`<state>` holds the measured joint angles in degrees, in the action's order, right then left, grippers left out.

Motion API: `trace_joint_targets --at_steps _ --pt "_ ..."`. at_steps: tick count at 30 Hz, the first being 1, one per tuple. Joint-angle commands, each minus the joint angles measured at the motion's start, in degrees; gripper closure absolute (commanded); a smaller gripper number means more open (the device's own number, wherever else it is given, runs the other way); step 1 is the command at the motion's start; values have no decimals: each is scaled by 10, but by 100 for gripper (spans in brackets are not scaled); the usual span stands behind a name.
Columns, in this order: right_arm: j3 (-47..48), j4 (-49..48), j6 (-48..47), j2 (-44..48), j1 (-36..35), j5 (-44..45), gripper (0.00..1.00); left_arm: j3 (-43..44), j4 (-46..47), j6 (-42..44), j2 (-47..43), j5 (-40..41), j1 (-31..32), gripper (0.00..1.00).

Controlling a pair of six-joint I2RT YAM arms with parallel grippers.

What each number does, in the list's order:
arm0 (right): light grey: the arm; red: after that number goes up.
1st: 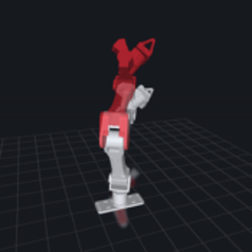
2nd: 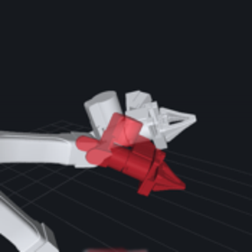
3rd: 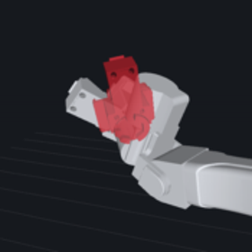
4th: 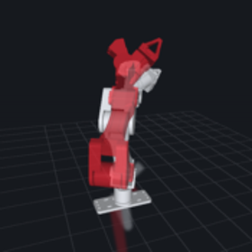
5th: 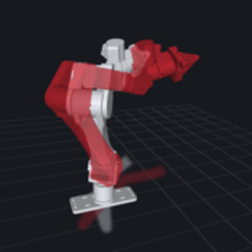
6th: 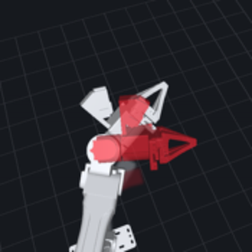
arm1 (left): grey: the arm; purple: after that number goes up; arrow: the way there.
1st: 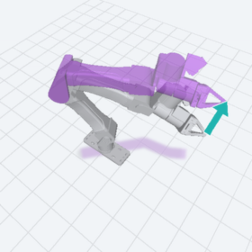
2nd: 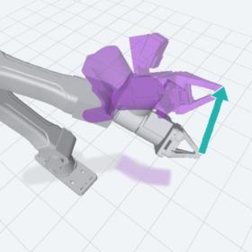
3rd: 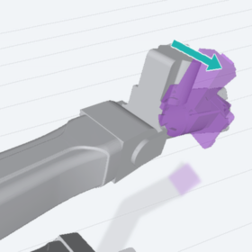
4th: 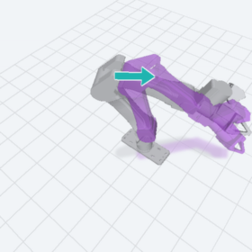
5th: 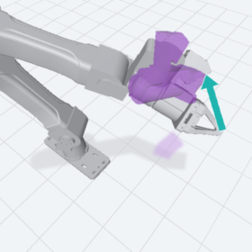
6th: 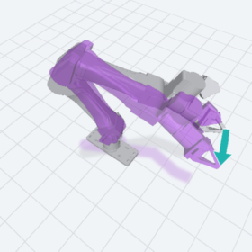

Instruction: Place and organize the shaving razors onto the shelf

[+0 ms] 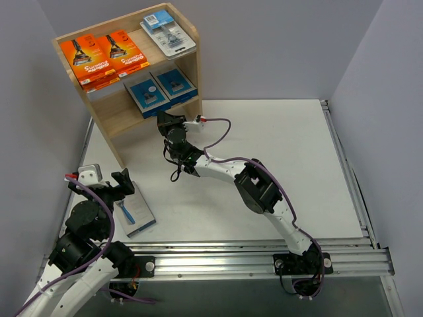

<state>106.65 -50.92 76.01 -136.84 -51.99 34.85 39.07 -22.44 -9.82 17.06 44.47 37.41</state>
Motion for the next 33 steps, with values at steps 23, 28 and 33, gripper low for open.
trace_joint_targets --at_steps 23,28,33 --pt "-39 -31 -34 43 7 19 49 14 10 1 25 -18 1 6" --pt "-63 -35 -37 65 7 19 31 16 8 2 27 -8 2 6" --pt "-107 -38 -79 99 3 26 23 21 0 -4 27 -3 2 6"
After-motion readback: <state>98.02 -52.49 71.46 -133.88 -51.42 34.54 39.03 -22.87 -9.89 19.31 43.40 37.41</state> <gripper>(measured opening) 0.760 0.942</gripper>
